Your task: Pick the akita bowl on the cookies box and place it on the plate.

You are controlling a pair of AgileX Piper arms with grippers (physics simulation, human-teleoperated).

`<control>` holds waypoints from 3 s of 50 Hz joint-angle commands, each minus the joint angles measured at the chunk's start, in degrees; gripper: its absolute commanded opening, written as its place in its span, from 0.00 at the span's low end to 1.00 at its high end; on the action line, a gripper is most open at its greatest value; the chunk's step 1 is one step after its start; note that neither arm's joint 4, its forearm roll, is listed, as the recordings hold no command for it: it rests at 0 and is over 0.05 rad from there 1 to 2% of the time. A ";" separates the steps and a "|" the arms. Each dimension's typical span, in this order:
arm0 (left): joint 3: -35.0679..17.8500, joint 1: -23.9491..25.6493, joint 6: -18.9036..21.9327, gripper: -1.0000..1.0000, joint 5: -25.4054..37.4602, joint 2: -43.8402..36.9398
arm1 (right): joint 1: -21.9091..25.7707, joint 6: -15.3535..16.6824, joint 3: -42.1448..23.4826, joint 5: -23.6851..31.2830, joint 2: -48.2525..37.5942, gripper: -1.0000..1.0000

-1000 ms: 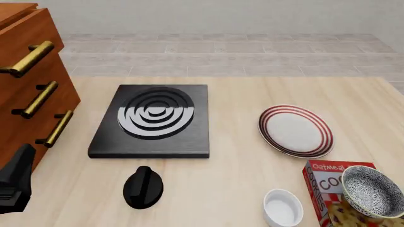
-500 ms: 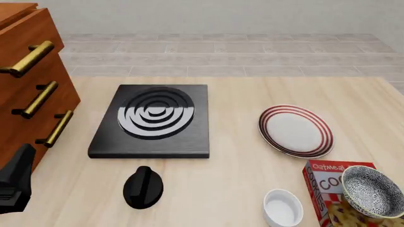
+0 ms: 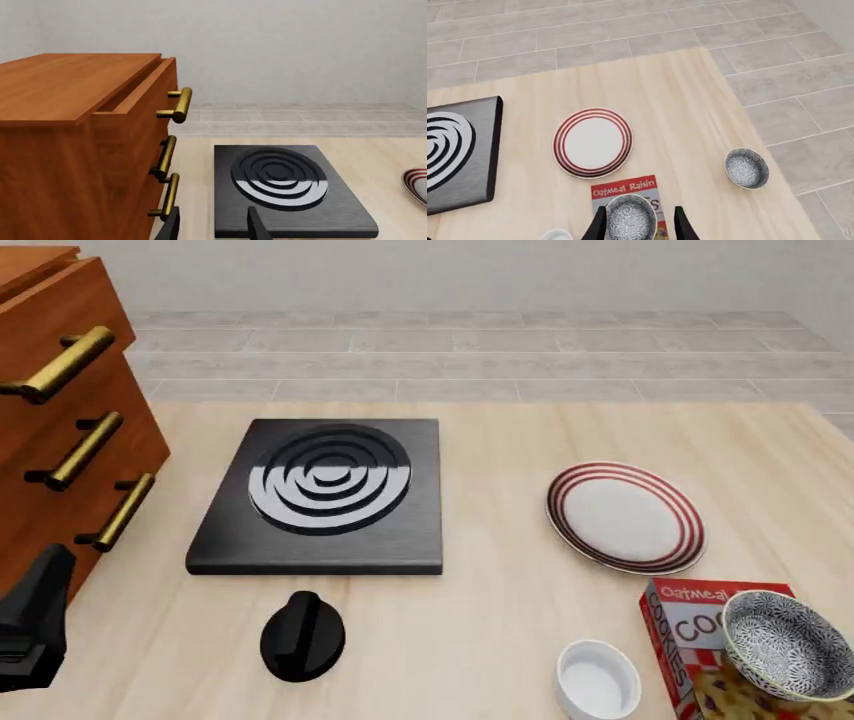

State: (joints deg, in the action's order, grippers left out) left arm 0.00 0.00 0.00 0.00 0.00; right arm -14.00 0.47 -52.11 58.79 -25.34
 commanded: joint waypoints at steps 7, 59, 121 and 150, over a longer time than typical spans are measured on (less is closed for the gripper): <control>0.00 0.00 0.00 1.00 0.00 0.00 | -3.45 0.00 2.14 -1.44 -0.29 1.00; 0.00 0.00 0.00 1.00 0.00 0.00 | -8.88 -0.15 14.38 -8.08 0.97 1.00; 0.00 0.00 0.00 1.00 0.00 0.00 | -7.76 -2.84 27.79 -18.84 -0.57 1.00; 0.00 0.00 0.00 1.00 0.00 0.00 | -6.76 -3.83 32.55 -23.80 -2.46 1.00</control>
State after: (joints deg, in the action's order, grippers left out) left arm 0.00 0.00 0.00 0.00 0.00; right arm -20.98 -3.07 -20.91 36.58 -27.14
